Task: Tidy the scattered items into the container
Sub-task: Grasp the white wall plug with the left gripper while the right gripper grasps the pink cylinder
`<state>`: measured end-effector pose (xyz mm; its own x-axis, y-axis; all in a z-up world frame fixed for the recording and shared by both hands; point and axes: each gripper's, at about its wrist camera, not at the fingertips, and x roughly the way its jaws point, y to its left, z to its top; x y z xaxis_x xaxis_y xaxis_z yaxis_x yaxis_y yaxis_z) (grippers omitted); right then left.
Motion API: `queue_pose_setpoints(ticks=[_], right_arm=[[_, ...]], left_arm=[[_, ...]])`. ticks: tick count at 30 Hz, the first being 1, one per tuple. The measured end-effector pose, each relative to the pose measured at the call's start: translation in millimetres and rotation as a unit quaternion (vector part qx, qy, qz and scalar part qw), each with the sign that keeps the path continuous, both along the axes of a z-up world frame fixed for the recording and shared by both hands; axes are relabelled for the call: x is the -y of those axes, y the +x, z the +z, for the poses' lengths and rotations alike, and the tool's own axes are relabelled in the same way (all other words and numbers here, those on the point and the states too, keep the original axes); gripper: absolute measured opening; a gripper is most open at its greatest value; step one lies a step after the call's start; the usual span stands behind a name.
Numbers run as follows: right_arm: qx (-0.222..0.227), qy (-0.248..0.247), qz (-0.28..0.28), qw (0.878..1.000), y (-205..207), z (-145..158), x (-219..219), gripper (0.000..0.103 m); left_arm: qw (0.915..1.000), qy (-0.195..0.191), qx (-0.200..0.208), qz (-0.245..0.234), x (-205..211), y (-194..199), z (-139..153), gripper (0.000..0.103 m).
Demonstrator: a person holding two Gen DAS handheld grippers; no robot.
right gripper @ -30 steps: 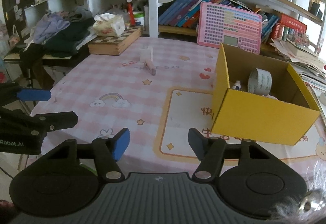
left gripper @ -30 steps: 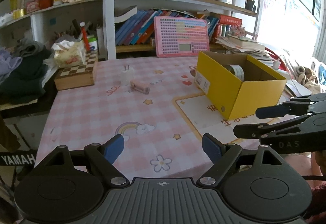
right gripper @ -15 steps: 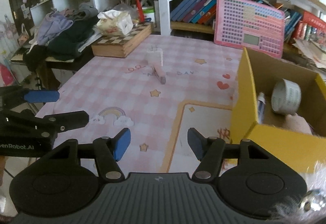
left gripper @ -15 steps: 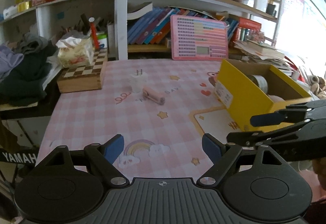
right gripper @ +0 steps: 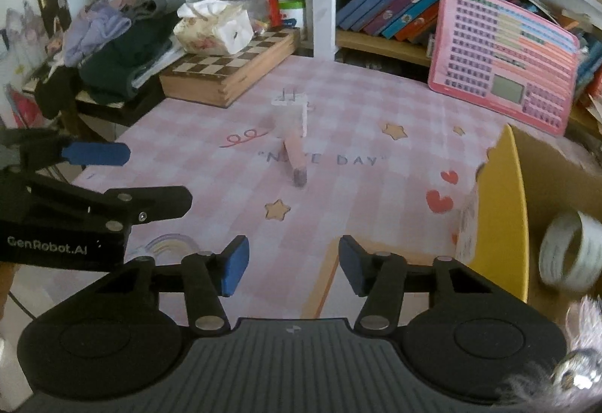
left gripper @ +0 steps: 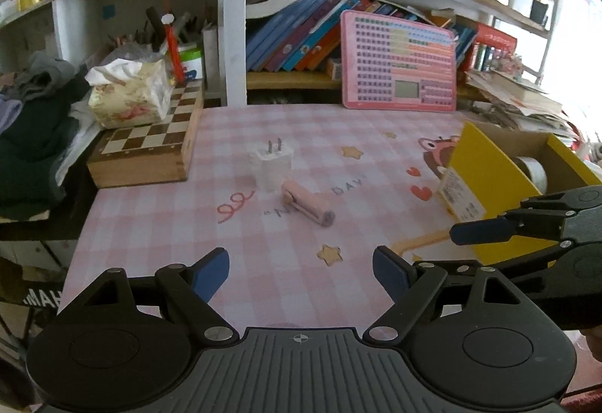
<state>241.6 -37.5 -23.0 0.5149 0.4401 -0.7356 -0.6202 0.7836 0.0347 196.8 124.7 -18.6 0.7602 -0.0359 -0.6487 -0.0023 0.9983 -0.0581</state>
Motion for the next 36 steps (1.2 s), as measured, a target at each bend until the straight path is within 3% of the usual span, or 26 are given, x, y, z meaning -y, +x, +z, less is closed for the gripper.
queue_pose_setpoints(ticks=[13, 17, 27, 32, 36], right_arm=[[-0.027, -0.044, 0.072, 0.996, 69.1, -17.3, -53.3, 0.046], [-0.057, -0.055, 0.076, 0.994, 89.4, -31.2, -67.1, 0.044], [-0.075, -0.077, 0.072, 0.992, 128.3, -52.4, -90.4, 0.042], [-0.077, -0.078, 0.074, 0.991, 137.1, -58.7, -96.4, 0.041], [-0.075, -0.076, 0.079, 0.991, 140.5, -61.8, -100.6, 0.038]], left_arm=[[0.9996, -0.005, -0.025, 0.007, -24.7, 74.0, -8.9, 0.085], [0.9991, -0.008, -0.043, -0.004, -35.1, 108.2, -22.1, 0.084], [0.9976, -0.008, -0.061, -0.033, -41.0, 173.2, -47.9, 0.084], [0.9965, -0.017, -0.072, -0.041, -41.3, 193.2, -56.9, 0.074], [0.9951, -0.023, -0.082, -0.050, -40.8, 201.6, -62.6, 0.055]])
